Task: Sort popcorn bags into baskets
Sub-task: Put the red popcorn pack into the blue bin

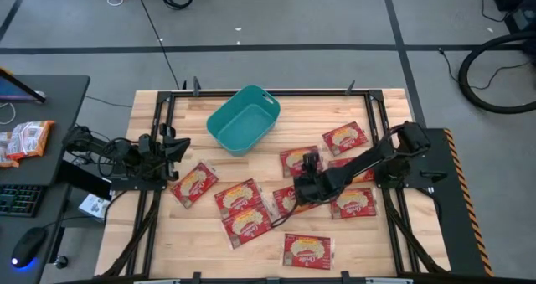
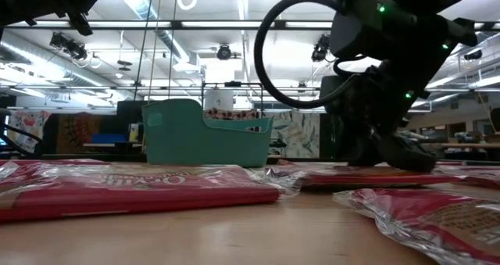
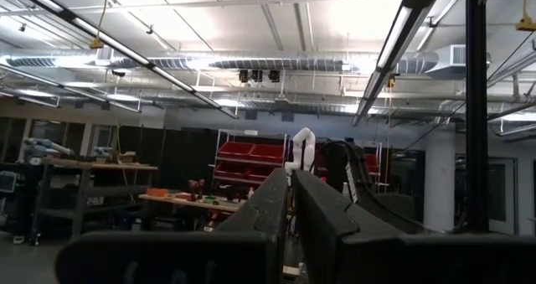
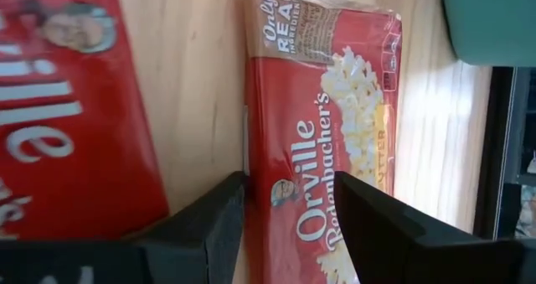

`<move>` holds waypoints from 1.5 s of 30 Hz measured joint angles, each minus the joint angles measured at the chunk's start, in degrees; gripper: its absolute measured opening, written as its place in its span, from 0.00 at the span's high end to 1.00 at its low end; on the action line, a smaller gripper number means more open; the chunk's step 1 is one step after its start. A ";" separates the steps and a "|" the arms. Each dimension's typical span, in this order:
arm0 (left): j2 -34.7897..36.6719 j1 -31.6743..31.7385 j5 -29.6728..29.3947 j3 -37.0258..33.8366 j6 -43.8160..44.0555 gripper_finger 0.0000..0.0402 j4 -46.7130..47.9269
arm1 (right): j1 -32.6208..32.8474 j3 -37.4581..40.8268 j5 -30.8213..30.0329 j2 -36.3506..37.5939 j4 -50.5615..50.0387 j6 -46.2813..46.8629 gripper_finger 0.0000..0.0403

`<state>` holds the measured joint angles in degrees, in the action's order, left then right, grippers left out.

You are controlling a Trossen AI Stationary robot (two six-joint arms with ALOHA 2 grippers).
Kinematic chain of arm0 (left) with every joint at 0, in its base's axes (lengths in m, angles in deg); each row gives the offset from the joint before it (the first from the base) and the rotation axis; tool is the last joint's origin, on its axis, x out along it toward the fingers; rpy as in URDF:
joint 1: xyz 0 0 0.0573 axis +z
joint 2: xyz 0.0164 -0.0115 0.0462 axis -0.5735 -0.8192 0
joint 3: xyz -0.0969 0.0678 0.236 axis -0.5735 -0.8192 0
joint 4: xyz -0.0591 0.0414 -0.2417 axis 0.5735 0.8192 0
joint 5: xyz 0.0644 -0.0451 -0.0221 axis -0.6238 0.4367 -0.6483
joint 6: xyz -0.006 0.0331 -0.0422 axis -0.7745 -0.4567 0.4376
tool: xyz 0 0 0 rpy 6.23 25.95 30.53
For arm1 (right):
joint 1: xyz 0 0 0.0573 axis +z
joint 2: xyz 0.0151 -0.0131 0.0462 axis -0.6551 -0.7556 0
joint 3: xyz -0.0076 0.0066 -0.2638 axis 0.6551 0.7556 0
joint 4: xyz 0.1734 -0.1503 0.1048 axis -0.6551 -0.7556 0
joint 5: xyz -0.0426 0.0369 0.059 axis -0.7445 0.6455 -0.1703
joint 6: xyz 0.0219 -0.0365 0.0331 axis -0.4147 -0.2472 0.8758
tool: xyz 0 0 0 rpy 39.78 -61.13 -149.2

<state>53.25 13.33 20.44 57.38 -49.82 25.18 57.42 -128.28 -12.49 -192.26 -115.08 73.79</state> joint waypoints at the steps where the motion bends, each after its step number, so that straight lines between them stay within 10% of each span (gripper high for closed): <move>1: 0.02 0.02 0.00 0.00 0.00 0.92 0.00 | -0.26 0.02 0.25 0.06 0.05 0.04 0.54; 15: 0.02 0.02 0.02 0.00 0.43 0.92 0.00 | -3.39 0.11 6.32 -0.29 0.74 -0.96 0.98; 45: 0.02 0.00 0.00 0.00 0.96 0.92 0.25 | -5.54 -19.74 -9.49 3.42 -4.04 -35.93 1.00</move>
<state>53.26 13.33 20.44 57.38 -48.86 25.43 51.87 -148.02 -21.97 -188.84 -119.12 37.86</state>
